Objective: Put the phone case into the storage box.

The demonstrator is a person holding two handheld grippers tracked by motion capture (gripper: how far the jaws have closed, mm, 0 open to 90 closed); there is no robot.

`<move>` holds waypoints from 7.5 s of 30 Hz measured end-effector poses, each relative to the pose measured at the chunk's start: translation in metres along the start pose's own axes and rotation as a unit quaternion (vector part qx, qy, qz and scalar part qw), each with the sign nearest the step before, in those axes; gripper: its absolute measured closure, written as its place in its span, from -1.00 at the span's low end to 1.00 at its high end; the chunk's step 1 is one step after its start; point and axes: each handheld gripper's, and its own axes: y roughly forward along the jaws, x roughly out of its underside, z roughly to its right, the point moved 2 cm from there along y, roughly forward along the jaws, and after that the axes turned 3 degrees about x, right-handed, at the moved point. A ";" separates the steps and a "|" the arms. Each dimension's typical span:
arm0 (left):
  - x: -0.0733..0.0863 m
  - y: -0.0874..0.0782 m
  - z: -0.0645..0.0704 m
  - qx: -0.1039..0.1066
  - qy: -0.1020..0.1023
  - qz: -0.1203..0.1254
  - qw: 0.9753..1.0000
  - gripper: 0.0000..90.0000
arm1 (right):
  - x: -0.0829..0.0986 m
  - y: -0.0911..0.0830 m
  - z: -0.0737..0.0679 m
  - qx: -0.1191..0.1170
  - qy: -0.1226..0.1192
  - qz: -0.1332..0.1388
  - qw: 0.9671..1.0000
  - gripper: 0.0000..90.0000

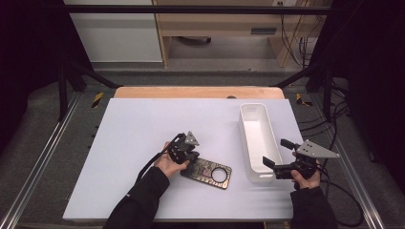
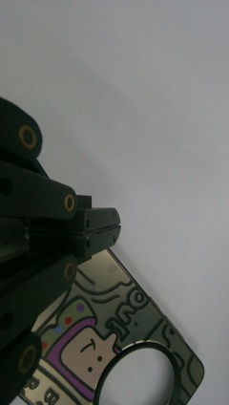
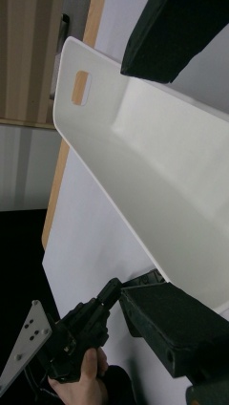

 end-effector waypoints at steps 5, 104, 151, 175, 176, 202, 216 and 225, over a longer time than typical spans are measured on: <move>-0.004 -0.010 0.001 -0.003 0.004 0.020 1.000 0.98 | 0.000 0.000 0.000 0.000 0.001 0.001 1.000 -1.00; -0.001 0.028 0.033 0.144 0.172 -0.013 0.974 -1.00 | 0.000 0.002 0.000 -0.005 0.001 -0.002 1.000 -1.00; 0.000 0.014 0.045 0.146 0.192 -0.094 0.966 -0.77 | 0.000 0.000 -0.001 -0.014 0.000 0.001 1.000 -1.00; -0.003 0.019 0.044 0.155 0.187 -0.098 0.965 -0.74 | 0.000 0.000 -0.001 -0.017 0.001 0.002 1.000 -1.00; -0.003 0.019 0.044 0.155 0.186 -0.098 0.965 -0.74 | 0.000 0.000 -0.001 -0.018 0.000 0.002 1.000 -1.00; -0.011 -0.019 0.046 0.140 0.162 -0.037 0.976 -0.74 | -0.002 -0.001 -0.002 -0.029 -0.001 0.006 1.000 -1.00; 0.006 -0.045 0.037 0.114 0.119 0.022 0.986 -0.74 | -0.004 -0.002 -0.004 -0.034 -0.003 0.006 0.999 -1.00; 0.019 -0.057 0.032 0.095 0.087 0.059 0.990 -0.74 | -0.006 -0.002 -0.006 -0.040 -0.002 0.006 0.999 -1.00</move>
